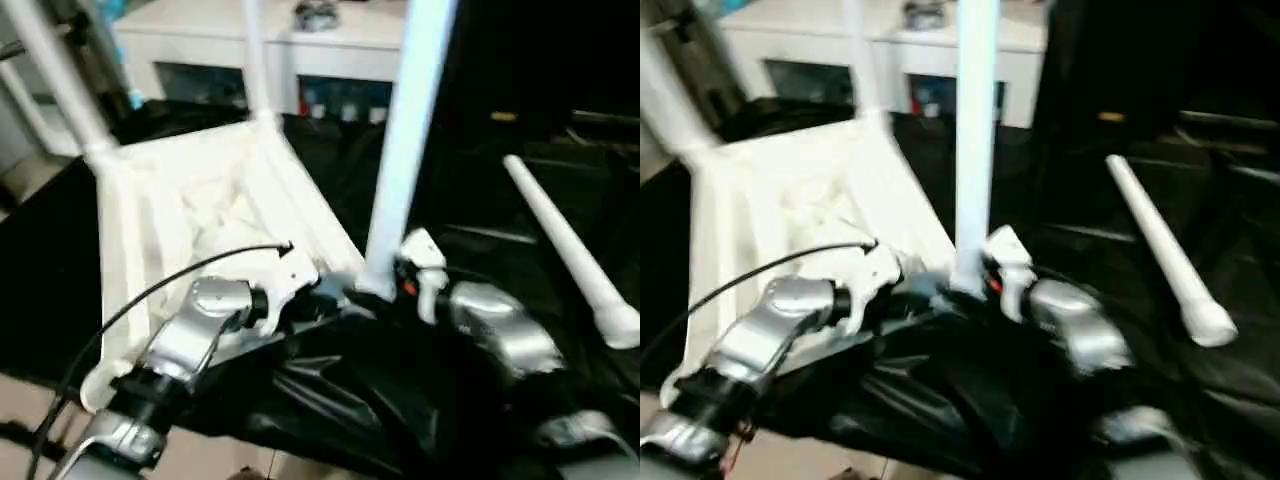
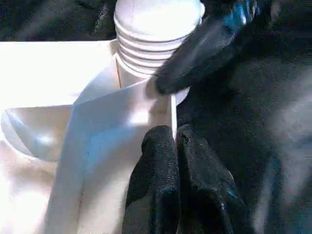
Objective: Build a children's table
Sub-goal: Rotate leg to tighten
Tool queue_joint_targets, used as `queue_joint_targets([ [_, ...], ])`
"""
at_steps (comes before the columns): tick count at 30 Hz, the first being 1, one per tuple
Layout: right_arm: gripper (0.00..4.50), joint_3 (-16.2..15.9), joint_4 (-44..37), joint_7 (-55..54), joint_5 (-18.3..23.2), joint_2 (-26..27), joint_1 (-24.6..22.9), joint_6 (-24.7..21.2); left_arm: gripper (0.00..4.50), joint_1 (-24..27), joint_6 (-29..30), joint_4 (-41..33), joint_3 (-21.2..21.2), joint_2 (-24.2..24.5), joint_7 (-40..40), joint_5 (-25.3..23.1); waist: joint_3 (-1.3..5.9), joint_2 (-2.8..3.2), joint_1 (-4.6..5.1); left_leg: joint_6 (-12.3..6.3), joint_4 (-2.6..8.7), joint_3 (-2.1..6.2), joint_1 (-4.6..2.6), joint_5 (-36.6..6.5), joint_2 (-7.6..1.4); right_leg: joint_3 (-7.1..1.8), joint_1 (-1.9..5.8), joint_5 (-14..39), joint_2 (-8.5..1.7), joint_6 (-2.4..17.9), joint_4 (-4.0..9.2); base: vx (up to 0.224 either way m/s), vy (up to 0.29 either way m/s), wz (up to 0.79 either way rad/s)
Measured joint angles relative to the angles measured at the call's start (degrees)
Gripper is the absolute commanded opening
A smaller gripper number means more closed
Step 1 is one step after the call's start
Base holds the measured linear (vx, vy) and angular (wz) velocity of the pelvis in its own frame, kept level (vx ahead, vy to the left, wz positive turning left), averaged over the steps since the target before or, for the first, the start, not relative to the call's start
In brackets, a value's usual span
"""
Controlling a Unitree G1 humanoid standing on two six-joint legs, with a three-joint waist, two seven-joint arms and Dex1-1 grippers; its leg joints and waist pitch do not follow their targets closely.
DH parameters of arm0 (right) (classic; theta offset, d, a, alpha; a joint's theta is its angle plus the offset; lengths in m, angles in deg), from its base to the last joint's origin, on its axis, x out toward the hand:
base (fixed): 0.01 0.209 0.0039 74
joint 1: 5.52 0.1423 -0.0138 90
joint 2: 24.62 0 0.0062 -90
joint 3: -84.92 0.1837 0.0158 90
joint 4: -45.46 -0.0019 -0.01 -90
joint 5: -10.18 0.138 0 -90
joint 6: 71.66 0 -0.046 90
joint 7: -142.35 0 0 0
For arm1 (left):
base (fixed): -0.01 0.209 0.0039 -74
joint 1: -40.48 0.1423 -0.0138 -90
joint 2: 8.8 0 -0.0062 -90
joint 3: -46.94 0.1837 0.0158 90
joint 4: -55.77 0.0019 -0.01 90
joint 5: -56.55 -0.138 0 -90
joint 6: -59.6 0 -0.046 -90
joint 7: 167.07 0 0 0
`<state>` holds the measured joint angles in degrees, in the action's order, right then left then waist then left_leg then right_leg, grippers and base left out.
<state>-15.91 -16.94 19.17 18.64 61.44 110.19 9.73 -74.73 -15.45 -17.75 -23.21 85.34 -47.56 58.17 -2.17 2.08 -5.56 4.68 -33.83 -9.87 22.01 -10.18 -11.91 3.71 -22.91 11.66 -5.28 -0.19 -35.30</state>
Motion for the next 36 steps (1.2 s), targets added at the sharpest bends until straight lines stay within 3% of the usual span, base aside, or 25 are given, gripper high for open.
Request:
queue_joint_targets([
  [7, 4.08, -1.2, -4.1, 7.1, 2.2, -2.5, -1.9, -1.4, 0.0, 0.8, -1.3, -1.3, 0.5, 3.5, -6.0, 1.1, -0.01, 0.01, -0.02, -0.02, 0.0, 0.02, -0.02, 0.0, -0.01, 0.01, 0.0, 0.0, 0.0, 0.0, -0.06, 0.0, 0.0, 0.0],
  [8, 3.82, -1.5, -4.8, 7.8, 2.5, -2.6, -1.9, -1.8, 0.0, 0.9, -1.3, -1.6, 0.6, 3.7, -6.7, 1.2, 0.0, 0.01, -0.05, -0.02, 0.0, 0.02, -0.02, 0.0, -0.01, 0.01, 0.0, 0.0, 0.0, 0.0, -0.06, 0.0, 0.0, 0.0],
  [18, 2.99, -2.7, -7.3, 10.5, 3.2, -2.6, -3.3, -3.4, 0.0, 0.9, -2.1, -1.7, 1.2, 4.6, -8.6, 2.0, 0.0, 0.01, -0.35, -0.02, -0.02, 0.04, -0.02, 0.0, -0.01, 0.0, 0.01, 0.0, 0.0, 0.0, -0.09, 0.0, 0.0, 0.0],
  [27, 2.77, -1.4, -8.4, 7.2, 3.2, -1.1, -5.2, -3.7, 0.0, 0.9, -1.8, -0.9, 1.1, 3.3, -6.9, 2.0, 0.03, 0.02, -0.4, -0.02, -0.04, 0.03, -0.13, 0.0, 0.0, 0.0, 0.14, 0.0, 0.0, 0.0, -0.1, 0.0, 0.0, 0.0],
  [30, 2.76, 1.2, -5.6, 0.0, 2.8, 2.2, -5.2, -3.8, 0.0, 0.2, -0.5, 1.3, -0.2, 0.3, -2.2, 1.1, 0.04, 0.03, 0.09, 0.0, -0.03, 0.05, -0.42, 0.0, 0.0, -0.03, 0.33, -0.3, 0.0, 0.1, -0.08, 0.0, 0.0, 0.0],
  [33, 2.76, 4.0, -0.6, -11.7, 1.8, 7.3, -3.1, -3.2, 0.0, -1.7, 1.4, 5.0, -1.2, -3.6, 4.3, -0.5, -0.05, 0.16, 1.25, 0.03, 0.08, 0.09, -1.21, 0.0, 0.02, -0.04, 0.91, -0.1, -0.01, -0.2, 0.09, -0.037, -0.001, -0.04],
  [36, 2.75, 6.3, 2.5, -21.1, 0.9, 10.6, -1.3, -3.1, 0.0, -3.2, 2.5, 7.6, -1.6, -7.1, 9.9, -1.5, -0.07, 0.19, 2.34, 0.03, 0.3, 0.25, -1.48, 0.0, 0.07, 0.05, 1.01, -0.1, -0.03, -0.3, 0.43, -0.019, 0.001, -0.03],
])
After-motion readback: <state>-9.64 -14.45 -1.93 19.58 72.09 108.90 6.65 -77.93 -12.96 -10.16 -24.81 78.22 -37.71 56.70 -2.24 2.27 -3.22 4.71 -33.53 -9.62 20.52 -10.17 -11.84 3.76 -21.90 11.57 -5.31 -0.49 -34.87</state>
